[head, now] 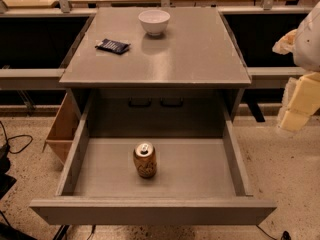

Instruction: Pick orange can from top drawer and place on counter

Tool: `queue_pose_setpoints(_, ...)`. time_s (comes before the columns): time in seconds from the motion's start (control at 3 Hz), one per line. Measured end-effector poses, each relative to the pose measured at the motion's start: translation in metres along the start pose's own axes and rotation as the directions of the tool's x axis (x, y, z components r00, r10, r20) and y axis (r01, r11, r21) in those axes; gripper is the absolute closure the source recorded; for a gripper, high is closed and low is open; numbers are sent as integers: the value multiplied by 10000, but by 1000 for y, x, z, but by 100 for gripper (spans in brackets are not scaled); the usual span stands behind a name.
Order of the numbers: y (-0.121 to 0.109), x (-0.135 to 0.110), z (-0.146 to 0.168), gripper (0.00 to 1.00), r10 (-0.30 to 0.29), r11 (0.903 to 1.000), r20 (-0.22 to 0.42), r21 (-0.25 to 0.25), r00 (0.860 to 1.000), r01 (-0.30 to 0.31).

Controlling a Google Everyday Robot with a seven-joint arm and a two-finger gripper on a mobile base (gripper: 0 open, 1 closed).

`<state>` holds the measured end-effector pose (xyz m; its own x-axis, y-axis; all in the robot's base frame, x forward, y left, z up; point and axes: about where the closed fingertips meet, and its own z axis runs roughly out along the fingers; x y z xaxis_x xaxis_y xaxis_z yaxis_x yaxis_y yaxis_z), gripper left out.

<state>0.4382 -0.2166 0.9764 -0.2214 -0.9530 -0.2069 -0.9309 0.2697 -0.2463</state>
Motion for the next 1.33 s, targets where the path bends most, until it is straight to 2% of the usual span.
queue_pose_setpoints(0.33, 0, 0, 0, 0, 0, 10000, 0, 0, 10000, 0)
queue_pose_setpoints(0.67, 1, -2, 9, 0, 105, 9999, 362, -17, 9993, -104)
queue_pose_setpoints(1.0, 10, -8, 64, 0, 488, 9969, 1582, -690, 9862, -382)
queue_pose_setpoints(1.33, 22, -29, 125, 0, 1383, 9844, 3190, -1483, 9376, -948)
